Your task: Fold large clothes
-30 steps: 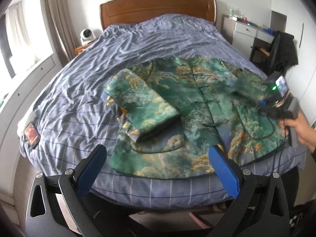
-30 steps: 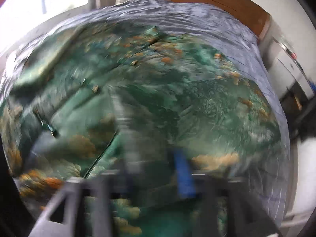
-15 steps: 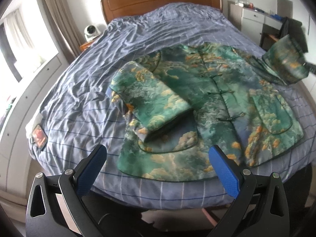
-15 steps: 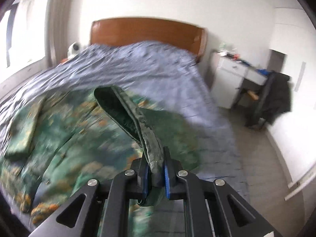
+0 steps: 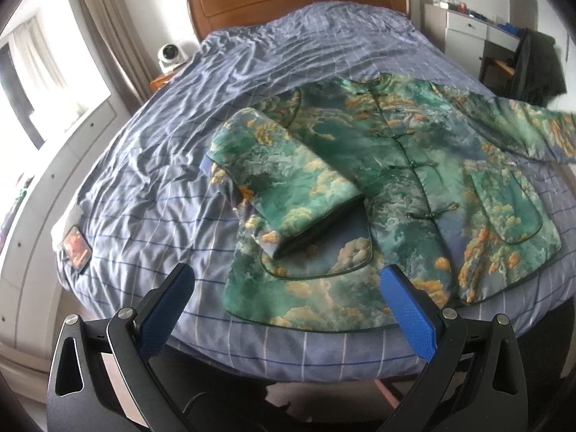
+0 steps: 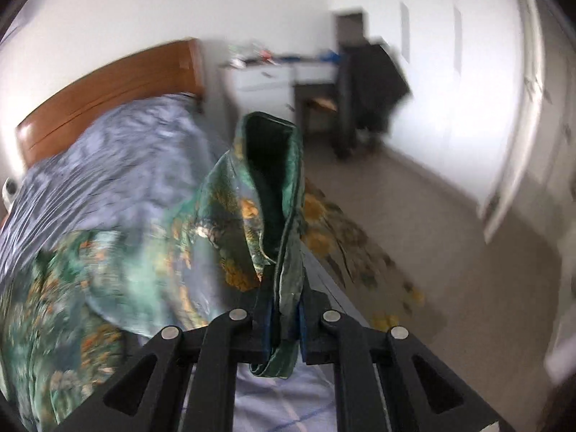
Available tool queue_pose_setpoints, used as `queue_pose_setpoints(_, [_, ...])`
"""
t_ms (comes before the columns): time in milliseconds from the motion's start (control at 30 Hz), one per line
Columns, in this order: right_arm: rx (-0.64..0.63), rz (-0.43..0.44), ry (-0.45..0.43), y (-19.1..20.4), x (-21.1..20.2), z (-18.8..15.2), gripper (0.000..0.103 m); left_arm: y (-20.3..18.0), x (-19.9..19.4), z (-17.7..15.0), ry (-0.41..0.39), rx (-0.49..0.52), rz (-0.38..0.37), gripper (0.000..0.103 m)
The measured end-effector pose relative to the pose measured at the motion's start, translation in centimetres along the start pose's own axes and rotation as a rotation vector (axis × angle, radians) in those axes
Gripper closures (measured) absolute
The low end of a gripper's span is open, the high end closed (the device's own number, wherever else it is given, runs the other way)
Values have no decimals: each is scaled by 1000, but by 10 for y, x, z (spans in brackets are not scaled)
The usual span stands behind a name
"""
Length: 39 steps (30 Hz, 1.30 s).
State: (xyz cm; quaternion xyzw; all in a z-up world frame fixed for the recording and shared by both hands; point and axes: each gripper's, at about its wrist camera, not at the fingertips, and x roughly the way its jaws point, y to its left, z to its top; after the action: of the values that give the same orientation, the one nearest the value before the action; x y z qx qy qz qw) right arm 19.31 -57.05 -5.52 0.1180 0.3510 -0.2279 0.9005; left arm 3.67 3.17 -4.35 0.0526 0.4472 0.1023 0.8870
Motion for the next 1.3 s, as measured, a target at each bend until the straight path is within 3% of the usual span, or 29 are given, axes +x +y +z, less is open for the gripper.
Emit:
queue_pose_setpoints(167, [106, -25, 121, -43, 41, -35, 93, -4, 6, 1, -13, 36, -44, 0])
queue_pose_setpoints(333, [138, 0, 176, -47, 65, -63, 89, 10, 31, 12, -8, 140, -186, 0])
queue_pose_setpoints(433, [144, -22, 168, -48, 58, -70, 43, 10, 57, 17, 38, 240, -241, 0])
queue_pose_setpoints(600, [86, 25, 136, -49, 15, -87, 41, -24, 118, 10, 5, 549, -124, 0])
queue_pose_setpoints(667, [61, 62, 138, -42, -3, -95, 41, -26, 146, 17, 39, 569, -114, 0])
queue_pose_setpoints(733, [37, 106, 140, -32, -22, -107, 41, -23, 171, 28, 69, 543, -119, 2])
queue_pose_setpoints(767, [26, 127, 140, -26, -34, -113, 41, -17, 182, 34, 83, 507, -140, 9])
queue_pose_setpoints(833, [-5, 173, 134, -11, -57, -127, 41, 0, 195, 47, 132, 410, -249, 44])
queue_pose_setpoints(867, [-17, 186, 133, -7, -64, -130, 41, 9, 196, 51, 147, 367, -300, 80])
queue_pose_setpoints(900, [-43, 207, 129, 3, -75, -137, 41, 19, 194, 55, 152, 324, -325, 92])
queue_pose_setpoints(1100, [-156, 272, 98, 47, -112, -151, 41, 103, 132, 78, -6, 57, -357, 93])
queue_pose_setpoints(1233, [-182, 329, 77, 74, -123, -150, 41, 180, 92, 94, -111, -121, -281, 93])
queue_pose_setpoints(1300, [-199, 358, 66, 87, -129, -150, 41, 211, 87, 101, -134, -173, -202, 93])
